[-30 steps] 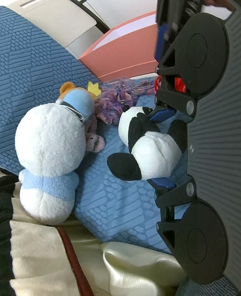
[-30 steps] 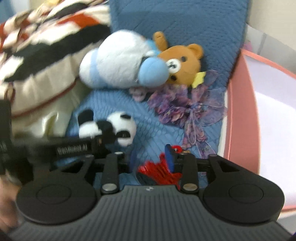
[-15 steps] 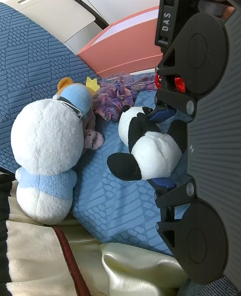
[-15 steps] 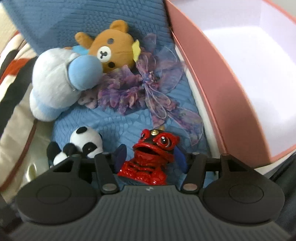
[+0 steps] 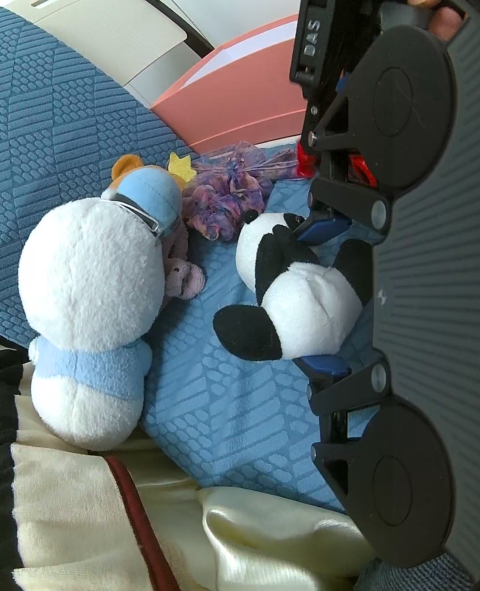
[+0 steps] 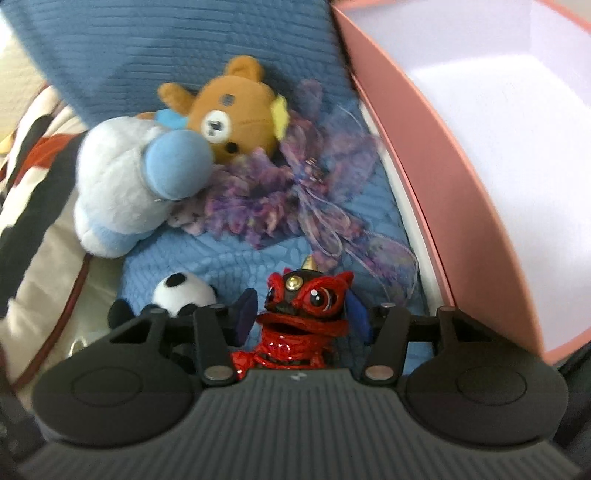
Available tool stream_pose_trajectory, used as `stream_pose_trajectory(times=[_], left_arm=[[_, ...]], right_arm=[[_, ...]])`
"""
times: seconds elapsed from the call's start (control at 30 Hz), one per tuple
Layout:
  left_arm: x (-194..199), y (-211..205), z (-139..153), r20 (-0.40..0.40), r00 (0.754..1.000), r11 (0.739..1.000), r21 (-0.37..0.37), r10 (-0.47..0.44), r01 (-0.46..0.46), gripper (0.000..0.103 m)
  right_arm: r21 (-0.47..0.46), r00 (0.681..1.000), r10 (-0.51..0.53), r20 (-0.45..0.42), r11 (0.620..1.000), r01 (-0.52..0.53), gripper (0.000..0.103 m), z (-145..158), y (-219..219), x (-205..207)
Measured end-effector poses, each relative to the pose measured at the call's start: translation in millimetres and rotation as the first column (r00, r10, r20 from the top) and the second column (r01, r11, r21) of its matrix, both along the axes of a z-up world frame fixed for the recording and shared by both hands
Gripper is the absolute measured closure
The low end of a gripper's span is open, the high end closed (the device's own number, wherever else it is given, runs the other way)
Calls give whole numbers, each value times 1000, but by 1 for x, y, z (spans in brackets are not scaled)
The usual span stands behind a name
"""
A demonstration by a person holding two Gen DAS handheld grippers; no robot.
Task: Organize objects
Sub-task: 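Lift the panda plush with left tool while right tool lifts the red figurine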
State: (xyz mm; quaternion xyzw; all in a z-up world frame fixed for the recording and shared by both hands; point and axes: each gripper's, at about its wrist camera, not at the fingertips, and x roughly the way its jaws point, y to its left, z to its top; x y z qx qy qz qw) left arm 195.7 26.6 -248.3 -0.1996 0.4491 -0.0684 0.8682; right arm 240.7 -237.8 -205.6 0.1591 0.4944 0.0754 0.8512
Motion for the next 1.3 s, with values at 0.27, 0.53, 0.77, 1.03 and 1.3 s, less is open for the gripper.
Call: stream_pose_trajectory(times=[0.27,0.53,0.77,1.03,1.3], left_arm=[[-1,1,1,4,1000,1000,-9,1,-1,37],[-1,1,2,5,1000,1000,-14,5,-5,37],[-1,2,1,2,1000,1000,-10,8,-8,37],[-1,1,3,8,1000,1000,-9,3,-3,37],[-6,0,7,19,999,1000,1,29,-29,37]], right_arm=[[-107,978,164,129,983,-151,54,29,16,-24],[-172,962,225,156,965,-198,71,25,25,-42],[-142,976,187,111,975,-171,39,1,22,-28],[-107,970,171,170,982,-154,41,-16,24,-15],[-123,961,203,186,976,-182,43,0,16,-25]])
